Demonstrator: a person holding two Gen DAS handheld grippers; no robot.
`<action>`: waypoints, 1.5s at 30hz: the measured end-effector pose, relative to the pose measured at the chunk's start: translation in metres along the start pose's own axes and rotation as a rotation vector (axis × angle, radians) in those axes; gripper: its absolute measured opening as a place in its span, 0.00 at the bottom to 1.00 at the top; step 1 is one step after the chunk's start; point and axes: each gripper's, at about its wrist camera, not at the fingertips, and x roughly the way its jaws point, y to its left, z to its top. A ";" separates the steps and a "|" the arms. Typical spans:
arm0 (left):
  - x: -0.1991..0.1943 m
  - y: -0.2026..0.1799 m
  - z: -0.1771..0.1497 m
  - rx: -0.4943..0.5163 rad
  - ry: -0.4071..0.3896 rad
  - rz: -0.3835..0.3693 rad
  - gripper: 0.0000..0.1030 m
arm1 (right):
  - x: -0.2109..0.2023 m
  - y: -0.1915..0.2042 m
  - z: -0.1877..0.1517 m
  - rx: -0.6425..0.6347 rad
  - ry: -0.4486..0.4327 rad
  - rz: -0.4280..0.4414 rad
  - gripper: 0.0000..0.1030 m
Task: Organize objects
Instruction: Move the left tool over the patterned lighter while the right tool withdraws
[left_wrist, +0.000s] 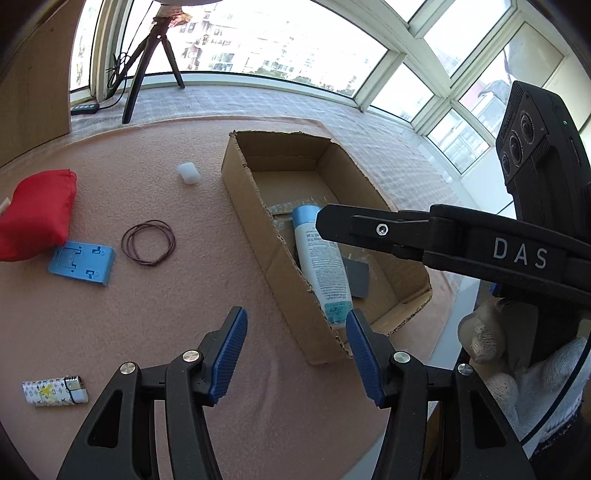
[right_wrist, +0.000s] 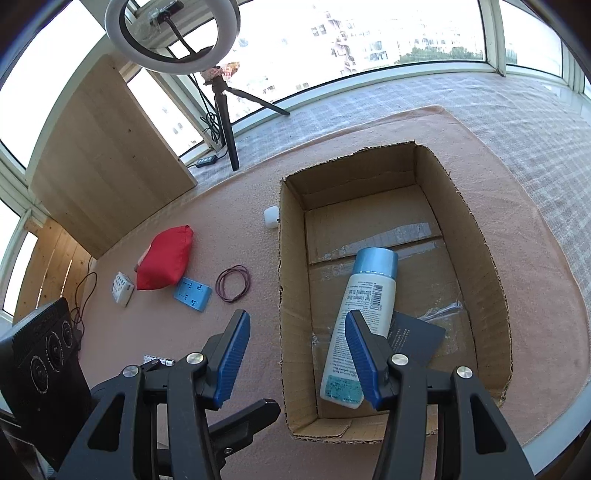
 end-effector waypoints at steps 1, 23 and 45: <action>-0.004 0.006 -0.004 -0.007 0.000 0.009 0.58 | 0.001 0.004 0.000 -0.007 0.002 0.008 0.48; -0.096 0.166 -0.080 -0.272 -0.060 0.208 0.58 | 0.102 0.107 0.014 -0.193 0.228 0.123 0.48; -0.094 0.208 -0.087 -0.276 -0.010 0.233 0.63 | 0.176 0.122 0.017 -0.312 0.377 -0.028 0.49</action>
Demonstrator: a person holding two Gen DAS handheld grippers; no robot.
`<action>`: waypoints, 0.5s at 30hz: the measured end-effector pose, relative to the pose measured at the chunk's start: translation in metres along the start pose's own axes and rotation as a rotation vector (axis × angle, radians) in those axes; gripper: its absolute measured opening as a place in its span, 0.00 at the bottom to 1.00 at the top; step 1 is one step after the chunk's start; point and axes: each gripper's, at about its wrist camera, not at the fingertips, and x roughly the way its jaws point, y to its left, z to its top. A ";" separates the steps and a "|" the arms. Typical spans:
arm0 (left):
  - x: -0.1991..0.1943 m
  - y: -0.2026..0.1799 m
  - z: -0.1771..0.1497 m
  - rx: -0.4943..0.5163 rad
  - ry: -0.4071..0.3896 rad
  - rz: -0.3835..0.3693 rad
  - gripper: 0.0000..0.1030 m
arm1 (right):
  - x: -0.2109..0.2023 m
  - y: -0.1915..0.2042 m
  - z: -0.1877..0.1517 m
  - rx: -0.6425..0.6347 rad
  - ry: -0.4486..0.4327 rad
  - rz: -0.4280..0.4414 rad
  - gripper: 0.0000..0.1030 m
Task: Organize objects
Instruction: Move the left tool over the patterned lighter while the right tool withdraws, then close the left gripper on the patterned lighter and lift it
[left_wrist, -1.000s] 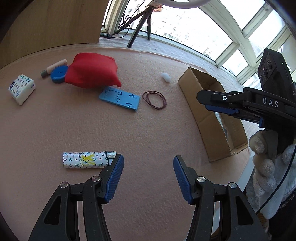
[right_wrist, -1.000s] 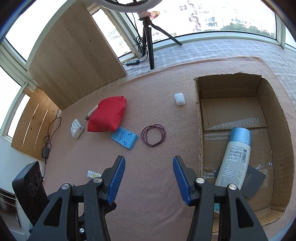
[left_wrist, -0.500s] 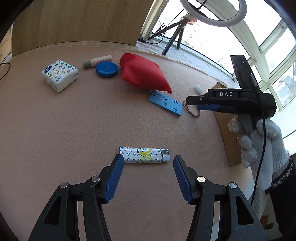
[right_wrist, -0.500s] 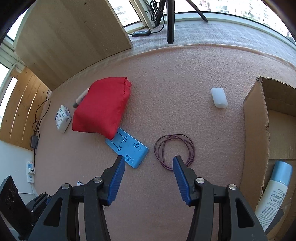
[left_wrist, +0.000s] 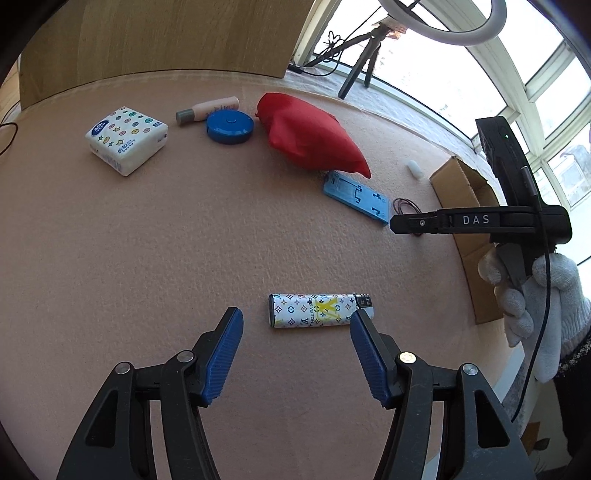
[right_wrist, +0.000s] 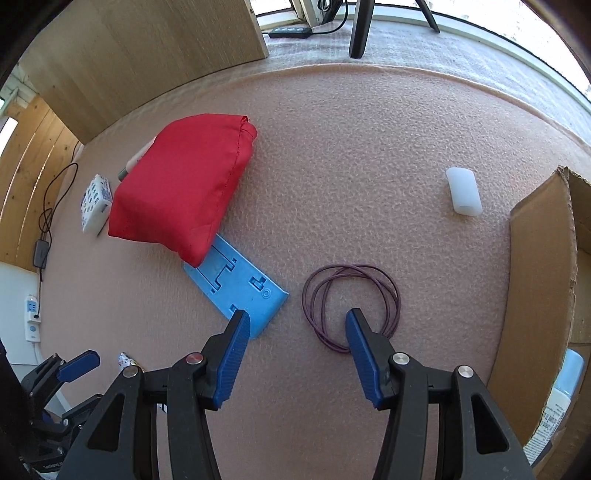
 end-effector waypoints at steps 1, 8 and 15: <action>0.002 -0.001 -0.001 0.004 0.005 0.001 0.63 | -0.001 0.001 -0.005 -0.005 0.004 0.001 0.49; 0.017 -0.020 -0.005 0.058 0.018 0.039 0.73 | -0.009 0.005 -0.048 -0.005 0.023 0.042 0.49; 0.039 -0.045 -0.006 0.111 0.011 0.129 0.81 | -0.018 -0.002 -0.080 0.044 -0.003 0.089 0.47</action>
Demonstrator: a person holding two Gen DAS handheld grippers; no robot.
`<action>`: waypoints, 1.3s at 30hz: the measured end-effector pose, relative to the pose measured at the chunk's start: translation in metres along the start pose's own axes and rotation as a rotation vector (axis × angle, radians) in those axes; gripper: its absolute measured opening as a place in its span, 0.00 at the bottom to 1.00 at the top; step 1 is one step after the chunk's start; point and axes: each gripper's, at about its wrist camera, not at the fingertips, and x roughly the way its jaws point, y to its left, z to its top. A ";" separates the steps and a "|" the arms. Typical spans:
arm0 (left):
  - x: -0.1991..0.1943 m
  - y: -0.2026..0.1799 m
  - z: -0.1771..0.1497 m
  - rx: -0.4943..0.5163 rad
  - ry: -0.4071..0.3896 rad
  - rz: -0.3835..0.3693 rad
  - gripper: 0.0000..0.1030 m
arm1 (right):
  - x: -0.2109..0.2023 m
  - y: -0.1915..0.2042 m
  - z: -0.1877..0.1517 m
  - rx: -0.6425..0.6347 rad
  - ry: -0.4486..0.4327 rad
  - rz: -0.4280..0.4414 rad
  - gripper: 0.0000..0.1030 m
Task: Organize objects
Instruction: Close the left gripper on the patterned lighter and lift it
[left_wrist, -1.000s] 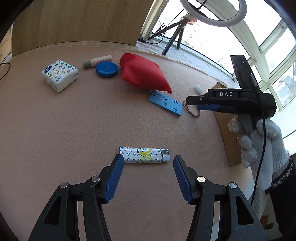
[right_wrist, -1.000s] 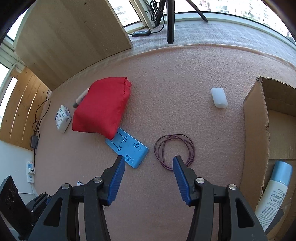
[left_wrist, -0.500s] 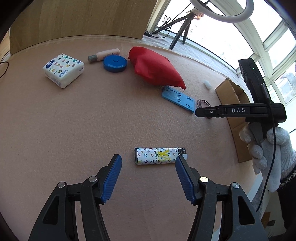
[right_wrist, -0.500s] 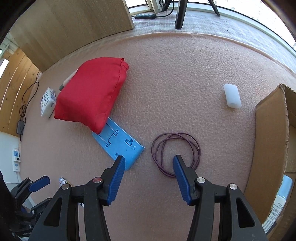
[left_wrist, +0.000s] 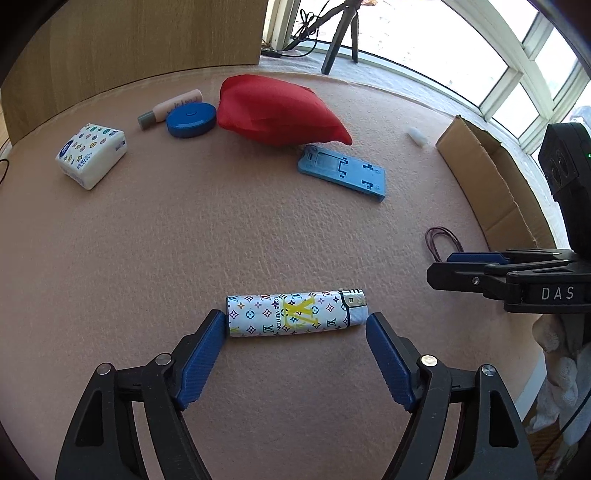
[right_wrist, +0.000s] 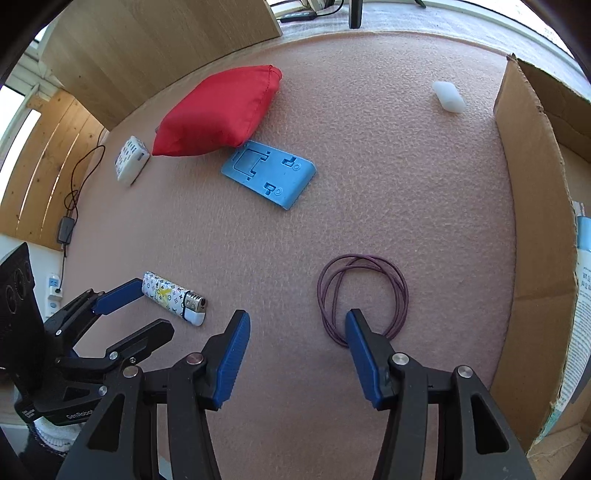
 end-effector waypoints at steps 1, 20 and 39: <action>0.001 -0.004 0.000 0.009 -0.005 0.015 0.81 | -0.001 -0.002 -0.001 0.008 -0.009 -0.009 0.45; 0.010 -0.020 -0.003 0.117 -0.049 0.149 0.84 | 0.007 0.022 -0.004 -0.107 -0.062 -0.227 0.39; -0.020 -0.003 0.009 0.065 -0.091 0.090 0.83 | -0.021 0.011 0.006 -0.002 -0.149 -0.093 0.02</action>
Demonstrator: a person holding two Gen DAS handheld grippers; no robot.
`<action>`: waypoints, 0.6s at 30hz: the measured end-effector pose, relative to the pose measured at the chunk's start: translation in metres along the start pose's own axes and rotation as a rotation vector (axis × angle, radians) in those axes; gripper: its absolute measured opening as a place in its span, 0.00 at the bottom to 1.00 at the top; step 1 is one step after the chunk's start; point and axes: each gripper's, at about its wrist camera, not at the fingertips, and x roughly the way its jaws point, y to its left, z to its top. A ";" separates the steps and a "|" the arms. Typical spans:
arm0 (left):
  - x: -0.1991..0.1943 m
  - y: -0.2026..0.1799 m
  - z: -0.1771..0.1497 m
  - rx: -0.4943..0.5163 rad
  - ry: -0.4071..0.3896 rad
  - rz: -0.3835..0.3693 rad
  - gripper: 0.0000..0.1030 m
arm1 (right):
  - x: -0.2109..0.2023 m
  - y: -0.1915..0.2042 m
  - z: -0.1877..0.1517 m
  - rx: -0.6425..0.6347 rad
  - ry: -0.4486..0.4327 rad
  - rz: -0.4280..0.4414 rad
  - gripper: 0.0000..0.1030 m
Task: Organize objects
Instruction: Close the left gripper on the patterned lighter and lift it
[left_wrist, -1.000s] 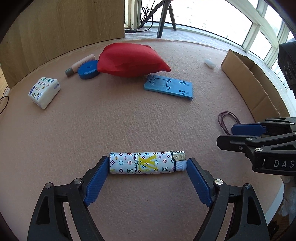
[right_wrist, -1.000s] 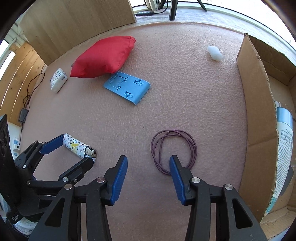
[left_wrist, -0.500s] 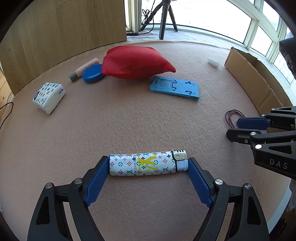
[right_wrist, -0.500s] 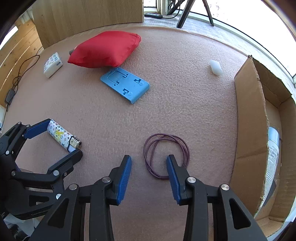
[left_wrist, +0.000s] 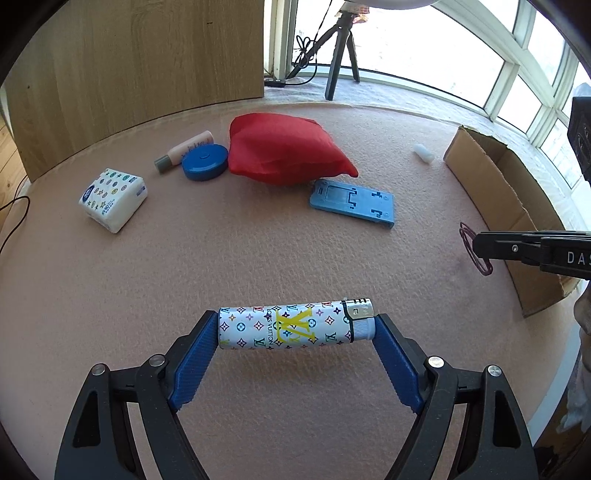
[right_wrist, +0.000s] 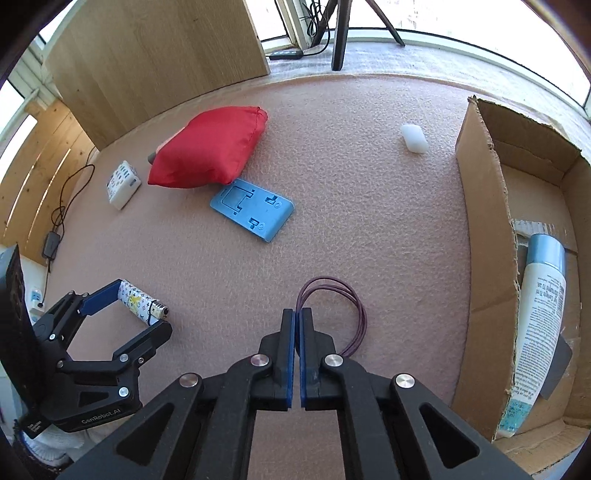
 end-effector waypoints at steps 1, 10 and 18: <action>-0.004 -0.001 0.003 0.003 -0.008 -0.006 0.83 | -0.006 -0.002 0.001 0.011 -0.014 0.008 0.02; -0.024 -0.041 0.033 0.044 -0.070 -0.080 0.83 | -0.061 -0.020 0.004 0.059 -0.120 0.040 0.02; -0.027 -0.102 0.052 0.131 -0.092 -0.178 0.83 | -0.096 -0.051 -0.004 0.100 -0.191 0.007 0.02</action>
